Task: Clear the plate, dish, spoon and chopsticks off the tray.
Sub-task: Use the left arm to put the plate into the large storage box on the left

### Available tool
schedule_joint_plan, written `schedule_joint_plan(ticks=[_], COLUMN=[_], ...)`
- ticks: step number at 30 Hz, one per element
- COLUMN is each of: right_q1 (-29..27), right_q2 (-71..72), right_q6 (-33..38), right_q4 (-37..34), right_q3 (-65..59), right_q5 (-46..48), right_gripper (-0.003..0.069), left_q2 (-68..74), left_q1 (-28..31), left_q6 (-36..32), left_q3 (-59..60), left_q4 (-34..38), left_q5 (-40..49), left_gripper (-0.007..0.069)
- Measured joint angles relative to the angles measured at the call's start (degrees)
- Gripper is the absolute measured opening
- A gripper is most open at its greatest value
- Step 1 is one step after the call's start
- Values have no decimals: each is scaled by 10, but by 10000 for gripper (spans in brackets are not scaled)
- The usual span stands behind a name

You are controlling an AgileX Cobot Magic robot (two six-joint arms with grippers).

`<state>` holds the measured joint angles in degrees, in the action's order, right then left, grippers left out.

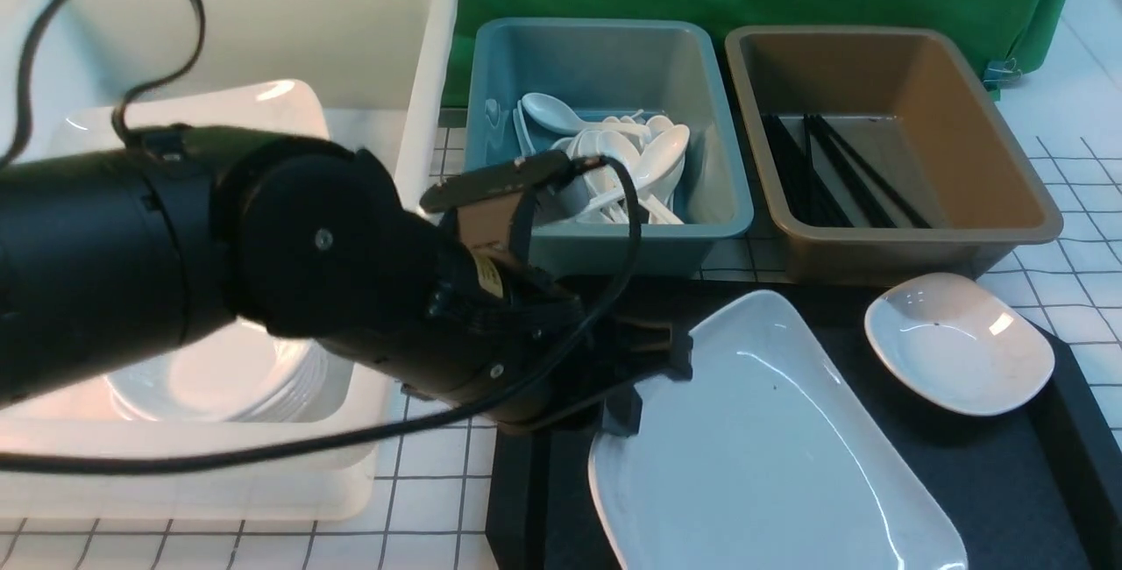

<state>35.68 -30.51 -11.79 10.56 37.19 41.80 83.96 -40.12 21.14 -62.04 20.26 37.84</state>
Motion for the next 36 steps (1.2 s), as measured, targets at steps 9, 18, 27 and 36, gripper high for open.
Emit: schedule_joint_plan(ticks=[9, 18, 27, 36], right_q1=[0, 0, 0, 0], right_q2=[0, 0, 0, 0], right_q6=[0, 0, 0, 0], right_q4=[0, 0, 0, 0], right_q3=[0, 0, 0, 0], right_q5=[-2, -4, -5, -5], right_gripper=[240, 240, 240, 240], left_q2=[0, 0, 0, -7], left_q1=[65, 87, 88, 143], left_q6=[-20, -40, -45, -97], left_q3=[-33, -57, -76, -76], left_q4=[-1, 10, 31, 103], left_q5=[18, 29, 27, 22], left_gripper=[20, 21, 21, 24])
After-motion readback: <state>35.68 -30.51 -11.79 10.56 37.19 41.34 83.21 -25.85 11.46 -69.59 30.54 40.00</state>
